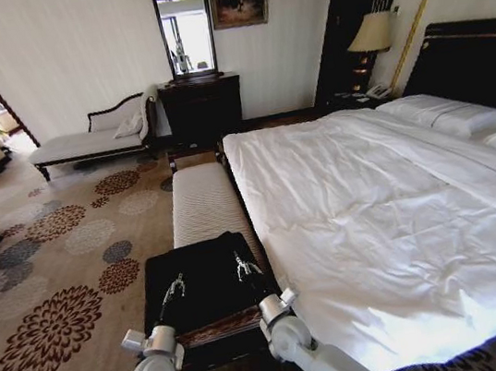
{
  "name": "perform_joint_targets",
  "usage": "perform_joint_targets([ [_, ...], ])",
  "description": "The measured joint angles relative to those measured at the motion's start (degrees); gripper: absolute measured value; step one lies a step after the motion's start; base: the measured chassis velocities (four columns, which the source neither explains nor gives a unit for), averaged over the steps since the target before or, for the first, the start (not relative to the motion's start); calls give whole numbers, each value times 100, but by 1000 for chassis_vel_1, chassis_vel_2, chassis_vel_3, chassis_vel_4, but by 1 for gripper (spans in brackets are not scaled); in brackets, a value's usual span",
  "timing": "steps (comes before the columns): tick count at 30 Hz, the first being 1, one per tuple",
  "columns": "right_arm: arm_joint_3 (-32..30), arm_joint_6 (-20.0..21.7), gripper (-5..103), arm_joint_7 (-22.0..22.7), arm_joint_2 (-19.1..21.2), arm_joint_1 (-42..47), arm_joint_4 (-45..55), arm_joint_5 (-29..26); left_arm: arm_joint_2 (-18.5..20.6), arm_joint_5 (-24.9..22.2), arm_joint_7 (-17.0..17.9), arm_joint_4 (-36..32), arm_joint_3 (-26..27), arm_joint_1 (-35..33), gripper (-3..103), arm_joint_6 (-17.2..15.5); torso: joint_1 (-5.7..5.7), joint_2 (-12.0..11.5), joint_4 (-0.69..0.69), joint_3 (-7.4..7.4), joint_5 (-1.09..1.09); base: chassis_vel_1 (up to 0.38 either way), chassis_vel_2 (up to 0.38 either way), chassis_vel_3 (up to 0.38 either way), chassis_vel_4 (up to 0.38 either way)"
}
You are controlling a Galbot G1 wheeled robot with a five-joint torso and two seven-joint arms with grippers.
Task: Fold the clothes on the bed and place them into the basket.
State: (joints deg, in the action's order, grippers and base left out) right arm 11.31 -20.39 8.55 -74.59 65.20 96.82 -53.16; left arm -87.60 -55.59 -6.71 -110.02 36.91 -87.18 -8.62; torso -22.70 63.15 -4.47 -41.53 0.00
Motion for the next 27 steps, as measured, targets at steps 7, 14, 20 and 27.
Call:
perform_joint_targets([
  [7, 104, 7, 7, 4, -69, -110, -446, 22, -30, 645, 85, 241, -175, 66, 9, 52, 0, 0, 1, 0, 0, 0, 0, 0, 0],
  [14, 163, 8, 7, -29, -155, -230, -718, 7, 3, 692, 110, 427, -147, 146, 9, 64, 0, 0, 0, 0, 0, 0, 0, 0, 0],
  [20, 174, 7, 7, -48, -220, -298, -778, 1, 36, 690, 110, 562, -149, 227, 9, 72, 0, 0, 1, 0, -1, 0, 0, 0, 0],
  [27, 201, -50, 4, -355, -262, -362, -939, 13, 90, 1121, 220, 767, -250, 365, 14, 192, 0, -1, 0, 0, -1, 0, 0, 0, 0],
])
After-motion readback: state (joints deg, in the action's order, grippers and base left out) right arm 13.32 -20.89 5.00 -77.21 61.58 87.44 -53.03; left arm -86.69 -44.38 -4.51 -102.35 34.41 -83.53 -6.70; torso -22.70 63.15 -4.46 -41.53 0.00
